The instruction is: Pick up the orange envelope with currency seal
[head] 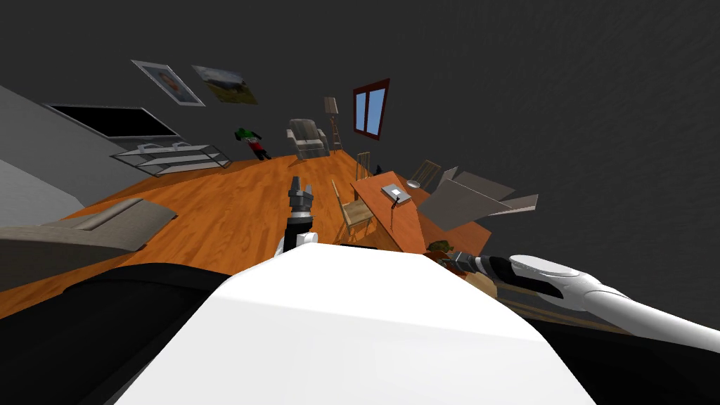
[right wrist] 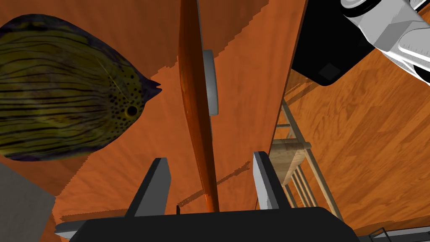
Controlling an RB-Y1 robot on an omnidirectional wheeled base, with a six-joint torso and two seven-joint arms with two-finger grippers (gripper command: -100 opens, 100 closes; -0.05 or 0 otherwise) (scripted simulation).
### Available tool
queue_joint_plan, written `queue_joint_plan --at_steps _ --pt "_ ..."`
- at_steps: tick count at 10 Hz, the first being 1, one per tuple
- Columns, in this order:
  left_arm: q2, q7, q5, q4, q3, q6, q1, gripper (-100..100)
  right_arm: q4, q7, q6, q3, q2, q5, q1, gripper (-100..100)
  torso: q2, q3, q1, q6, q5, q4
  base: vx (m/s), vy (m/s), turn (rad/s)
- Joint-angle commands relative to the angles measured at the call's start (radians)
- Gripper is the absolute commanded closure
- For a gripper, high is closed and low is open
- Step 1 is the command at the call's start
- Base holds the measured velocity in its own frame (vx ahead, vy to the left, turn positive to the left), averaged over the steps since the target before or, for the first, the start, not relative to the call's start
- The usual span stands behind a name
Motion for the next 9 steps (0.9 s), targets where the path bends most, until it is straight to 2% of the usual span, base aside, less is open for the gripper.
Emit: queue_joint_plan --at_steps 1,4,5,6,7,8,9 --pt "0.000 0.000 0.000 0.000 0.000 0.000 0.000 0 0.000 0.000 0.000 0.000 0.000 0.000 0.000 100 0.000 0.000 0.000 0.000 0.000 0.000 0.000 0.000 0.000" --pt "0.000 0.000 0.000 0.000 0.000 0.000 0.000 0 0.000 0.000 -0.001 0.000 0.000 0.000 0.000 100 0.000 0.000 -0.001 0.000 0.000 0.000 0.000 0.000 0.000" --pt "0.000 0.000 0.000 0.000 0.000 0.000 0.000 0 0.000 0.000 -0.001 0.000 0.000 0.000 0.000 0 0.000 0.000 -0.001 0.000 0.000 0.000 0.000 0.000 0.000" --pt "0.000 0.000 0.000 0.000 0.000 0.000 0.000 0 -0.018 -0.009 -0.017 -0.003 -0.033 -0.004 -0.010 100 0.000 0.000 -0.001 0.000 0.000 0.000 -0.016 -0.002 -0.143" --pt "0.000 0.000 0.000 0.000 0.000 0.000 0.000 0 -0.024 -0.011 -0.023 -0.005 -0.045 -0.007 -0.012 100 0.001 0.001 -0.001 0.001 0.001 0.000 -0.024 -0.004 -0.124" --pt "0.000 0.000 0.000 0.000 0.000 0.000 0.000 0 -0.014 -0.007 -0.019 -0.003 -0.031 -0.003 -0.012 100 0.002 0.001 -0.001 0.001 0.001 0.001 -0.010 -0.004 -0.019" --pt "0.000 0.000 0.000 0.000 0.000 0.000 0.000 0 -0.014 -0.008 -0.021 -0.004 -0.034 -0.004 -0.012 0 0.002 0.001 -0.001 0.000 0.000 0.001 0.000 0.000 0.000"
